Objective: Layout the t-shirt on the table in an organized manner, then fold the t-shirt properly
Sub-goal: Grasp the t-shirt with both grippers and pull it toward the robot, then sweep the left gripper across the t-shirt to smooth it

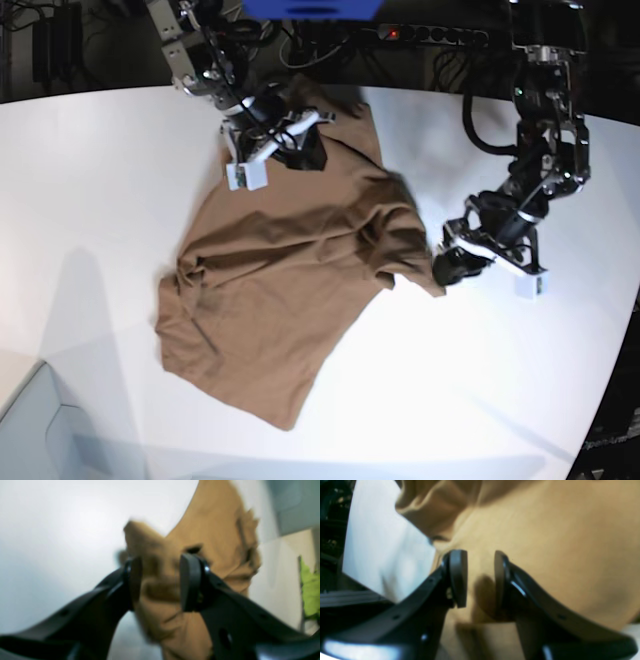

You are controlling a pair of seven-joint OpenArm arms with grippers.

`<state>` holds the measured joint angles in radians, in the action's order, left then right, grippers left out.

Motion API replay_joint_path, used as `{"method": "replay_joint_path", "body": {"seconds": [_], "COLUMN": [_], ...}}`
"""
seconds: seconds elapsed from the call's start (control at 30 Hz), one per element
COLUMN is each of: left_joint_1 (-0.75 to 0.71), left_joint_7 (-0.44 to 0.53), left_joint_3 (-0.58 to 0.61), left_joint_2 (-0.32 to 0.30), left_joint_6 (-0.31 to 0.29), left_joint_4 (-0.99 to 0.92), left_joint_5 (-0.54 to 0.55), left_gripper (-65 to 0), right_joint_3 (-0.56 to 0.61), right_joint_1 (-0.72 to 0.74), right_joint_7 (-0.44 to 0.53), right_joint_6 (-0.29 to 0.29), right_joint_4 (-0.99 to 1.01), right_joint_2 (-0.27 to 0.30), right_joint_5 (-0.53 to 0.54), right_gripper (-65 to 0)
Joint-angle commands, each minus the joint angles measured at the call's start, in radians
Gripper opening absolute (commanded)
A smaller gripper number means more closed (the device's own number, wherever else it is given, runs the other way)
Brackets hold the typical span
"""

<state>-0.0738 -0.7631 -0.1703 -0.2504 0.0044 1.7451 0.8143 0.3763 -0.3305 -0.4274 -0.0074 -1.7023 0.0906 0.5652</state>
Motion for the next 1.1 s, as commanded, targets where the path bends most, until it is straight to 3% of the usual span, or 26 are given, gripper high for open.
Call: {"method": "replay_joint_path", "body": {"seconds": [0.0, 0.17, 0.37, 0.5, 0.7, 0.93, 1.07], "left_joint_1": [0.018, 0.188, 0.449, 0.609, 0.708, 0.711, 0.711], "left_joint_7": [0.020, 0.011, 0.021, 0.038, 0.207, 0.279, 0.274], "left_joint_3": [-0.021, 0.015, 0.223, 0.352, 0.478, 0.522, 0.522], "left_joint_2": [0.001, 0.072, 0.159, 0.254, 0.377, 0.385, 0.328], "left_joint_6": [-0.008, -0.008, 0.001, 0.001, 0.001, 0.001, -0.005], "left_joint_4": [0.037, 0.006, -0.357, -0.670, -0.991, -1.117, -1.137], "left_joint_5": [0.012, -0.002, -0.028, -0.186, -0.459, -0.625, -0.631], "left_gripper": [-40.6, -40.6, -40.7, -40.7, -40.7, -40.7, -40.7], "right_joint_3": [0.011, 0.042, 0.043, 0.043, 0.043, 0.034, 0.030], "right_joint_1": [0.008, 0.009, 0.001, -0.002, 0.000, 0.003, 0.009], "right_joint_7": [0.023, 0.023, 0.023, 0.020, 0.019, 0.022, 0.023], "right_joint_6": [0.011, 0.011, 0.011, 0.011, 0.010, 0.010, 0.010], "right_joint_4": [-0.018, -0.018, -0.017, -0.017, -0.017, 0.020, 0.069], "right_joint_2": [-0.004, -0.004, -0.004, -0.004, -0.001, 0.022, 0.045], "right_joint_5": [0.013, 0.013, 0.013, 0.013, 0.011, 0.011, 0.011], "right_gripper": [-48.4, -48.4, -48.4, -48.4, -48.4, -48.4, -48.4]}}
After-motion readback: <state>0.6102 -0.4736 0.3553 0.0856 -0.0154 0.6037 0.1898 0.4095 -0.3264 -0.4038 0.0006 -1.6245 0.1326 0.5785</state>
